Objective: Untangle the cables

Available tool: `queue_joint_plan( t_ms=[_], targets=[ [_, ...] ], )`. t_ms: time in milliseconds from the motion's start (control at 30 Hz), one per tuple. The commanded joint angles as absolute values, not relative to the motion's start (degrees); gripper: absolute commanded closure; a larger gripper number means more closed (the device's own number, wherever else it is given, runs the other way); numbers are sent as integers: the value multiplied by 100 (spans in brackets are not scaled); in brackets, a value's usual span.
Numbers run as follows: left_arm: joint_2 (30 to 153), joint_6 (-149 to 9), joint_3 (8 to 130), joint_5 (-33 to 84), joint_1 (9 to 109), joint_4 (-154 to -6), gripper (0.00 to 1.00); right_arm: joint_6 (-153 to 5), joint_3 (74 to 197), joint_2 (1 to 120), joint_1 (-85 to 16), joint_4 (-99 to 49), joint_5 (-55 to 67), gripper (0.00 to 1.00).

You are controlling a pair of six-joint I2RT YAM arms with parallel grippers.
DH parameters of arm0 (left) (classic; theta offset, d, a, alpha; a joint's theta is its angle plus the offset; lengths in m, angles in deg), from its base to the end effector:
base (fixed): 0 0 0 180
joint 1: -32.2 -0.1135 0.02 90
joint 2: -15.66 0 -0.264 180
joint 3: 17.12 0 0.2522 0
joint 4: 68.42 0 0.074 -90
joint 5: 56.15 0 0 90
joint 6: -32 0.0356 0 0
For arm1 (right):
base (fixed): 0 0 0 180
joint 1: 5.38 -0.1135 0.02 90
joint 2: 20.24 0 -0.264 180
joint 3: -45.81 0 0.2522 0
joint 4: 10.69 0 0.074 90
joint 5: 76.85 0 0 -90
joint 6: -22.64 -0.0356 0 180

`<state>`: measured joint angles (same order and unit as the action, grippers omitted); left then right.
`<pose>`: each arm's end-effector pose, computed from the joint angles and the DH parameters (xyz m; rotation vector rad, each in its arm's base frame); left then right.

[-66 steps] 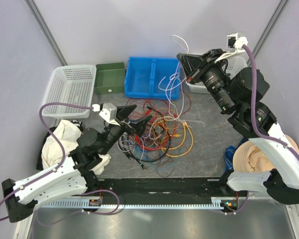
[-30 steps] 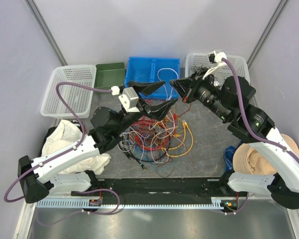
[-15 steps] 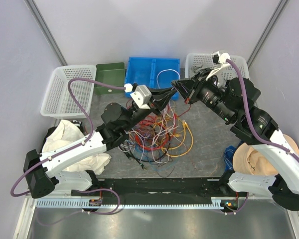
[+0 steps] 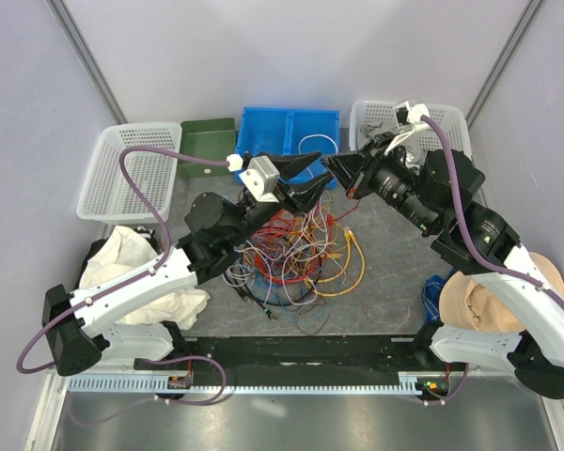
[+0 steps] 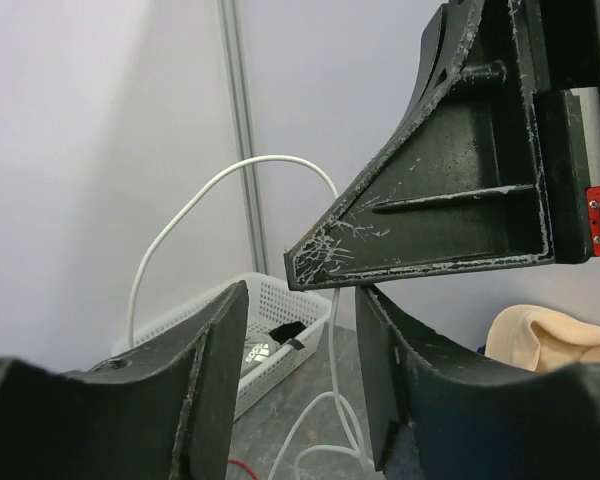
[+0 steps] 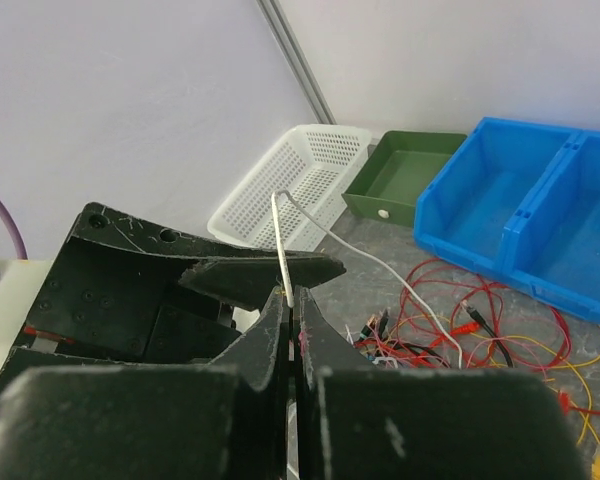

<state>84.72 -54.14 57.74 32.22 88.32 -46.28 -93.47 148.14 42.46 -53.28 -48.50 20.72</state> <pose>0.1516 -0.2275 0.4369 0.5826 0.9565 -0.8340 0.1392 0.1470 0.5124 -0.1963 1.6013 0.9150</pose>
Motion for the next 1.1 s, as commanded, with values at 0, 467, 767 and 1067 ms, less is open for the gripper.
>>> queue_joint_plan(
  t_ms=[0, 467, 767, 1067],
  targets=[
    [8342, -5440, 6053, 3244, 8836, -4395, 44, -9425, 14825, 4243, -5346, -4765, 2009, 100],
    [8299, -5492, 6325, 3532, 8845, -5105, 98, -9434, 14632, 4014, -5346, -4642, 2210, 42],
    [7798, -5747, 7002, 4316, 8801, -6608, 98, -9381, 13306, 2978, -5337, -4028, 2731, 24],
    [7868, -6283, 7653, 4106, 8801, -7365, 98, -9293, 12048, 2634, -5346, -3017, 1763, 28]
  ],
)
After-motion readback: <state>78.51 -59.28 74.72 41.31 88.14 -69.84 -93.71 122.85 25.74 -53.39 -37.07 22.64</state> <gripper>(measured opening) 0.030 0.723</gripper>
